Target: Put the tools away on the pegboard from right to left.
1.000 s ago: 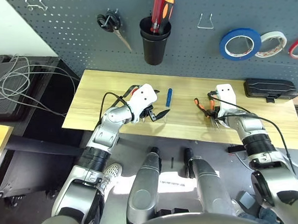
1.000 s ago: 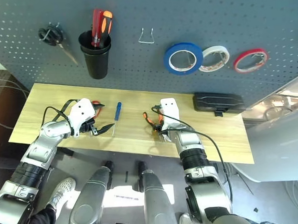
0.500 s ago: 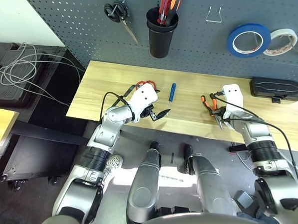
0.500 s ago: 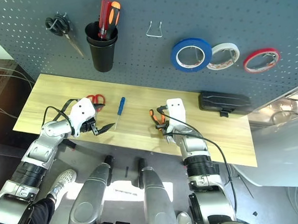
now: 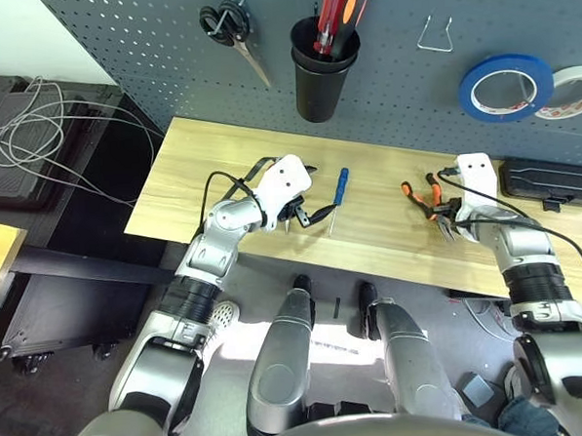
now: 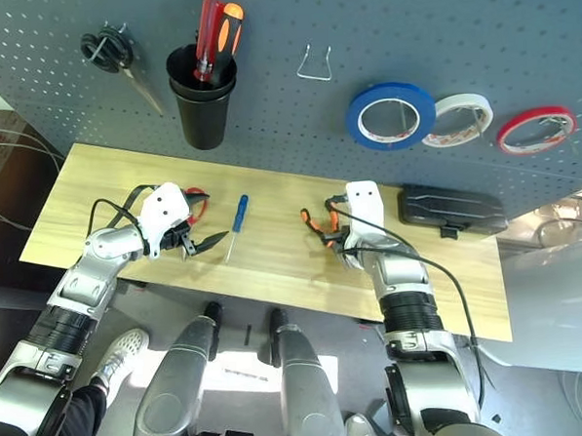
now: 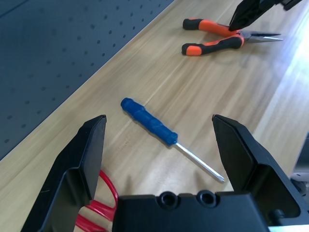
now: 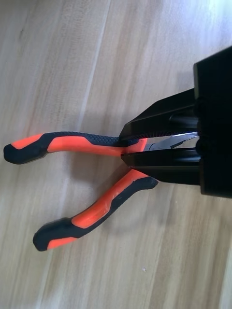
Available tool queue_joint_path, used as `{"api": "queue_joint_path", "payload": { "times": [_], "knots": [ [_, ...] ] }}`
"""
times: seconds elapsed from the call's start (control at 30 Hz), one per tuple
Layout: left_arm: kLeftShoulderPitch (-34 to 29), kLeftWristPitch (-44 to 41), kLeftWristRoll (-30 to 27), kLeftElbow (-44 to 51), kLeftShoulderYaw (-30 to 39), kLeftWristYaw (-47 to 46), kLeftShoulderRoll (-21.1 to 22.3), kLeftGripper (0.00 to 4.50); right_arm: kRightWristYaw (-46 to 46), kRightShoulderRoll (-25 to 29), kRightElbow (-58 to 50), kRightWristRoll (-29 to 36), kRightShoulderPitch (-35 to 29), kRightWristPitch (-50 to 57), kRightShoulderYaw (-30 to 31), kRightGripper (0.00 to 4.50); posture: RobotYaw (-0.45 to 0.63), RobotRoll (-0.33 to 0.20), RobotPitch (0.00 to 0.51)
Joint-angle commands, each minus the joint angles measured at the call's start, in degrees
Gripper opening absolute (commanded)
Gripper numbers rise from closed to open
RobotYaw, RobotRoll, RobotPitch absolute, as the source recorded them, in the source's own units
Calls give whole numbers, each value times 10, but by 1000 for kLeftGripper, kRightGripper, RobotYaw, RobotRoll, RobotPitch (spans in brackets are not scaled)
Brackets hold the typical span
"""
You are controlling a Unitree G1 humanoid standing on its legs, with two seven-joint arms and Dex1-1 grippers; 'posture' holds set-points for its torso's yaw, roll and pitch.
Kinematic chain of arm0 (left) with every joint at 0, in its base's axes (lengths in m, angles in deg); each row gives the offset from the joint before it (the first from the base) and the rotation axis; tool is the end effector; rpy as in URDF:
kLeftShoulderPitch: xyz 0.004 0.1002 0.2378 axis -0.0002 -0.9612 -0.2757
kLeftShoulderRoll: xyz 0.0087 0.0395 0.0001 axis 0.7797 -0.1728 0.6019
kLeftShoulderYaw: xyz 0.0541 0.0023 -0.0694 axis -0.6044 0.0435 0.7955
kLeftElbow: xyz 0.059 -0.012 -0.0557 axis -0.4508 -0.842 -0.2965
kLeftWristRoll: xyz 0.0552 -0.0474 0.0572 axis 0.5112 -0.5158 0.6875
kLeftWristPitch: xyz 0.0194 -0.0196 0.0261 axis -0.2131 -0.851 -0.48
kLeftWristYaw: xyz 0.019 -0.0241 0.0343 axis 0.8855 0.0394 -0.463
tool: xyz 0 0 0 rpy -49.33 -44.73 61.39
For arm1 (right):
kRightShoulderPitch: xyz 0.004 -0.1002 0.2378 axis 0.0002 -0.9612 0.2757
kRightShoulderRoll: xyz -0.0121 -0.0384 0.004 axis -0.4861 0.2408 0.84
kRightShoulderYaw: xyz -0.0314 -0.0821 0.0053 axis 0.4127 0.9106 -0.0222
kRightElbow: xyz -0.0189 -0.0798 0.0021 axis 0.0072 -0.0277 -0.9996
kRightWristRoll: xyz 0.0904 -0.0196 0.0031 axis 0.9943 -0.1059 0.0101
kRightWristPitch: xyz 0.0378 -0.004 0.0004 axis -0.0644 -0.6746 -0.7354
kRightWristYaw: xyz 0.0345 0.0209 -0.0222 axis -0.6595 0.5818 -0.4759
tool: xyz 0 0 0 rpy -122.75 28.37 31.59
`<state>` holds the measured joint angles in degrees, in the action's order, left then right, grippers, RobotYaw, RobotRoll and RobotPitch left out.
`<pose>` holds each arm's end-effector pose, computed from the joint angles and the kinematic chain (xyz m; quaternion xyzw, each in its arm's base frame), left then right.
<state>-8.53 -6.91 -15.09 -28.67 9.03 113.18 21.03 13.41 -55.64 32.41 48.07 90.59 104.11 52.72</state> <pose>0.2798 0.1594 0.1288 0.2679 -0.0025 -0.4446 0.8547 0.2677 -0.2225 0.1135 -0.0398 0.3528 0.0204 0.9346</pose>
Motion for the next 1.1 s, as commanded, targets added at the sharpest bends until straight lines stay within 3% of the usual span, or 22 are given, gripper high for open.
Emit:
{"api": "queue_joint_path", "payload": {
  "times": [0.03,0.27,0.5,0.7,1.1],
  "knots": [
    [-6,4,4,-11,-5,4,-1,4500,-8,-3,-39,13,25,85,-14,83,123,0,407],
    [-3,5,4,-14,-4,4,0,4500,-22,-25,-10,10,83,146,-7,4,129,0,407],
    [-8,3,4,-8,-5,6,4,4500,-56,-69,-166,9,79,297,9,4,133,0,411],
    [-11,3,4,-8,-6,5,4,4500,-11,6,-269,36,28,304,96,4,130,0,412],
    [-9,5,7,-12,-8,4,-1,4500,63,83,-173,20,33,131,177,4054,125,0,400]
  ]
}}
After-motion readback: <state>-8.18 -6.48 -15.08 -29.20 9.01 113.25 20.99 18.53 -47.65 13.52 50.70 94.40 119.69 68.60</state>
